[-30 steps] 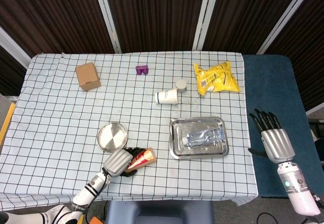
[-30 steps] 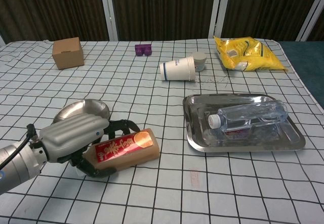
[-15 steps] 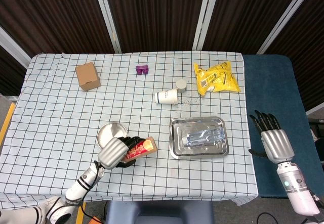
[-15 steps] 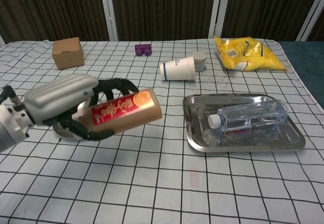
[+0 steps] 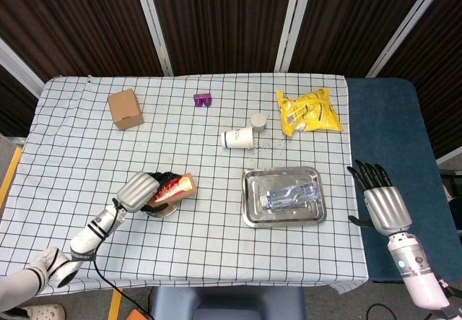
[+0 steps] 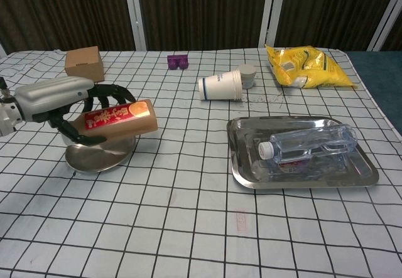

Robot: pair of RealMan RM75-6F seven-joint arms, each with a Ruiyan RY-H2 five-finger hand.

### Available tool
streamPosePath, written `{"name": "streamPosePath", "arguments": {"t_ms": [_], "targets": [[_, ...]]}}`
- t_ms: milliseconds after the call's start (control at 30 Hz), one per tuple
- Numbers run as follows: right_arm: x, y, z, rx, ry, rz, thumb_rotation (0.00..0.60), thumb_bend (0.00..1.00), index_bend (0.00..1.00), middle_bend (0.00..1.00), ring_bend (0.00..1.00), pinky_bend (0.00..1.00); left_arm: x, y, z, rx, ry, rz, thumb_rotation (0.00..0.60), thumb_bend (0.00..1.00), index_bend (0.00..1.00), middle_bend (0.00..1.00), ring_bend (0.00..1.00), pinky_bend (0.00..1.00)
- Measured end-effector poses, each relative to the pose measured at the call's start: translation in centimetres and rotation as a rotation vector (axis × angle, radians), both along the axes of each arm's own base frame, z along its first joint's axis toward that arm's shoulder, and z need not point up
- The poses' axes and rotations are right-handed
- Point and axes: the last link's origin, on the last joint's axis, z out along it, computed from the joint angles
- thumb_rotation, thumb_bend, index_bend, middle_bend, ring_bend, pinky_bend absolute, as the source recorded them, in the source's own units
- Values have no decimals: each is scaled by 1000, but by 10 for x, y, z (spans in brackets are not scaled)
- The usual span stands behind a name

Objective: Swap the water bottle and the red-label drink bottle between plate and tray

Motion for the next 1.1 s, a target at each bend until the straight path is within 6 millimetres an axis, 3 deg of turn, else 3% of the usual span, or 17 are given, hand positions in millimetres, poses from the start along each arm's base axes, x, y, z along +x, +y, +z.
{"name": "streamPosePath", "arguments": {"t_ms": [267,367,433,500,667,933,1100], "targets": [[7,2,-5,21,12,2,600,209,0,0,0,0,-43,12,3,-39,52,61,600,469,459,500,554,448],[8,2,-5,15,11,-1,600,209,0,0,0,0,-51,8,0,-67,58,75,600,427,275,268,326,343],[8,2,-5,17,10,-4,600,209,0,0,0,0,-52,6,-1,-81,51,85,600,405,92,72,120,252],[8,3,-5,18,11,-5,600,209,0,0,0,0,-52,4,-2,-97,26,100,600,382,2,0,6,143],[8,5,-5,21,6,-7,600,209,0,0,0,0,-48,1,-2,-101,-16,121,600,361,0,0,0,29],[9,10,-1,47,-6,-7,600,209,0,0,0,0,-41,-5,4,-97,-32,128,600,336,0,0,0,19],[7,15,4,19,-1,-9,600,209,0,0,0,0,-35,-14,21,-46,-65,100,600,335,0,0,0,18]]}}
